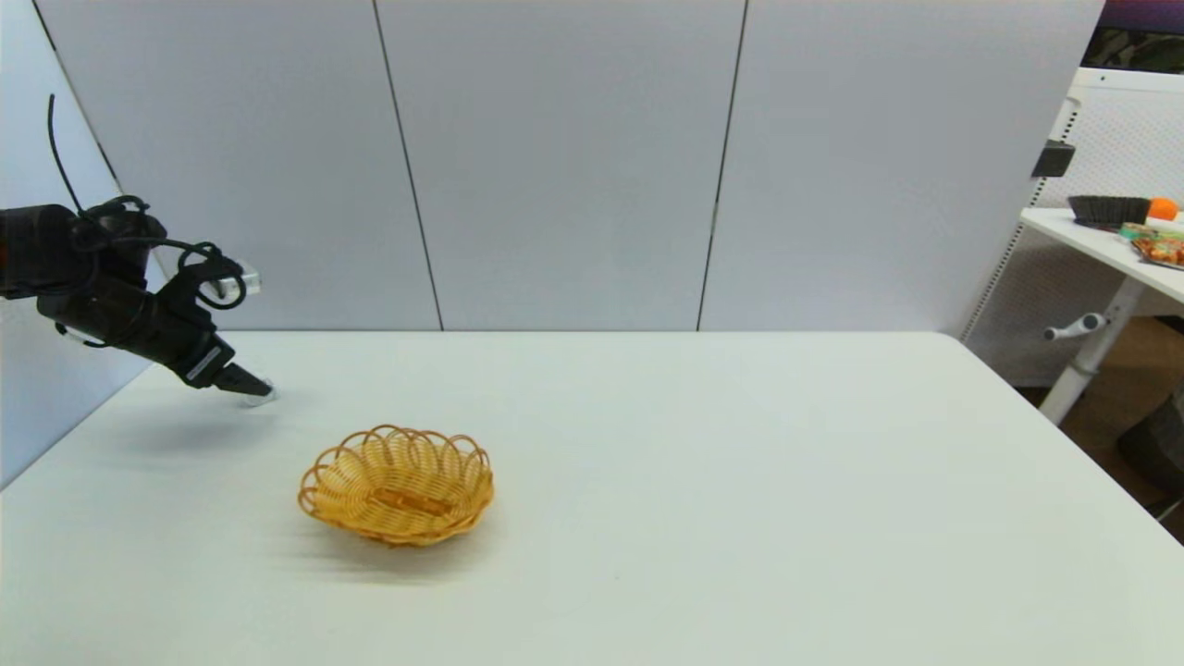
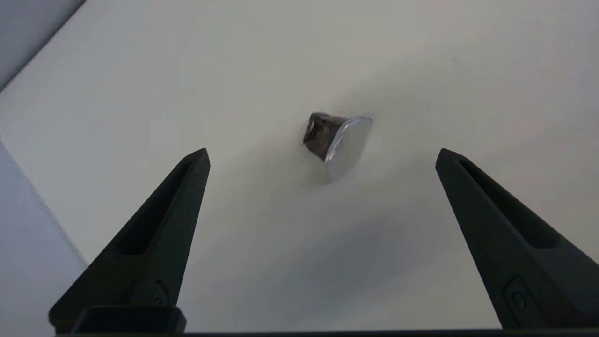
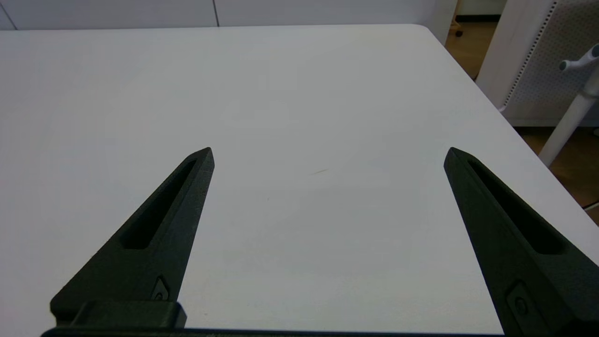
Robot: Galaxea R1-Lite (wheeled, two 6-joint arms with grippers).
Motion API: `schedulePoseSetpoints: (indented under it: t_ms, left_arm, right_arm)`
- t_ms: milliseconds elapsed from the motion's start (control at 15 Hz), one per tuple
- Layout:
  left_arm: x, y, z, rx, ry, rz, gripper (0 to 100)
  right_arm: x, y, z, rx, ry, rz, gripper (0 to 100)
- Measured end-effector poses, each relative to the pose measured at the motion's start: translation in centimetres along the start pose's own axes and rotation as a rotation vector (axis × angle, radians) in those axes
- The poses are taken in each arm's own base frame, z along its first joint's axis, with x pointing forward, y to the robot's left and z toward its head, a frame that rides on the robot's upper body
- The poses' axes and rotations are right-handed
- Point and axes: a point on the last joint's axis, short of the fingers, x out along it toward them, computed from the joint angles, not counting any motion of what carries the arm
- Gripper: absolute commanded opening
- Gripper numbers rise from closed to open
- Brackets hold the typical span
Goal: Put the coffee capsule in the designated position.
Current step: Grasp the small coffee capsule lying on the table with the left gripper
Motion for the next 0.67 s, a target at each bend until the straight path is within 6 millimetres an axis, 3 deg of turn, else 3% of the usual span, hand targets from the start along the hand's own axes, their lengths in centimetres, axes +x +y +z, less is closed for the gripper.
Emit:
schedulePoseSetpoints:
  t_ms: [400, 667]
  left_arm:
    - [1.5, 0.2, -0.5, -0.076, -0.009, -0.040, 100]
    - [1.3, 0.2, -0.6, -0.106, -0.025, -0.048, 100]
  right_arm:
    - [0.0, 0.0, 0.0, 0.000, 0.000, -0.001, 100]
    - [0.0, 0.0, 0.0, 0.000, 0.000, 0.000, 100]
